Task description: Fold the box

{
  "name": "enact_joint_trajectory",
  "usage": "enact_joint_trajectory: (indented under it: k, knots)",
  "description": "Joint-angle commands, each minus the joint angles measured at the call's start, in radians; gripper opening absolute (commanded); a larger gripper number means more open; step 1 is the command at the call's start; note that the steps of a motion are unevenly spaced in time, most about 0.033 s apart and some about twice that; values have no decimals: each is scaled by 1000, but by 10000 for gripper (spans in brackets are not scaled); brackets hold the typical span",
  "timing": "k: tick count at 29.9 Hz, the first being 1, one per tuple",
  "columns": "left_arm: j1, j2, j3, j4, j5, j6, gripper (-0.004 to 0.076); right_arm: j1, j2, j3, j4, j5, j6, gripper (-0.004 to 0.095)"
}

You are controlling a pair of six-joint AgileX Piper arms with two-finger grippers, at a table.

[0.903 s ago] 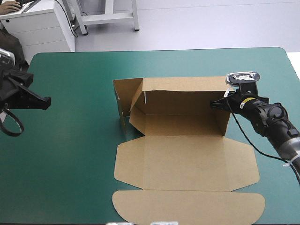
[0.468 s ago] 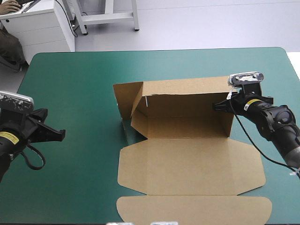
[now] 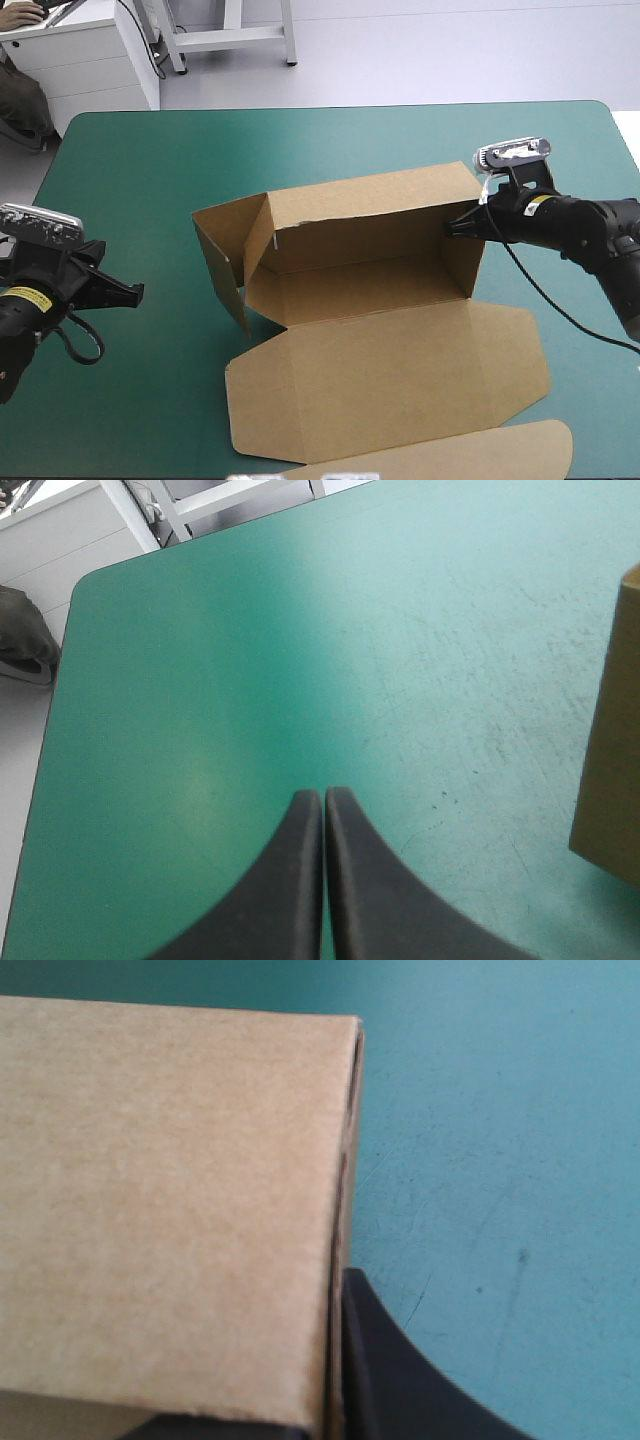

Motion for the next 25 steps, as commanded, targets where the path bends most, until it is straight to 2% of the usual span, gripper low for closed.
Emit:
enact_joint_trajectory:
  k: [1,5,11,16,25]
  knots:
    - [2,-4,-28,8,-74,-13,-8,-4,21,-100,4,155,28,-18]
    - [2,-4,-28,11,-74,-13,-8,-4,99,-161,-22,303,60,-18]
    - [2,-4,-28,15,-74,-13,-8,-4,237,-187,-22,409,57,-18]
    - [2,-4,-28,15,-84,-13,-8,-4,352,-210,-22,411,33,-18]
    - [2,-4,-28,15,-81,-13,-8,-4,546,-439,-18,371,31,-7]
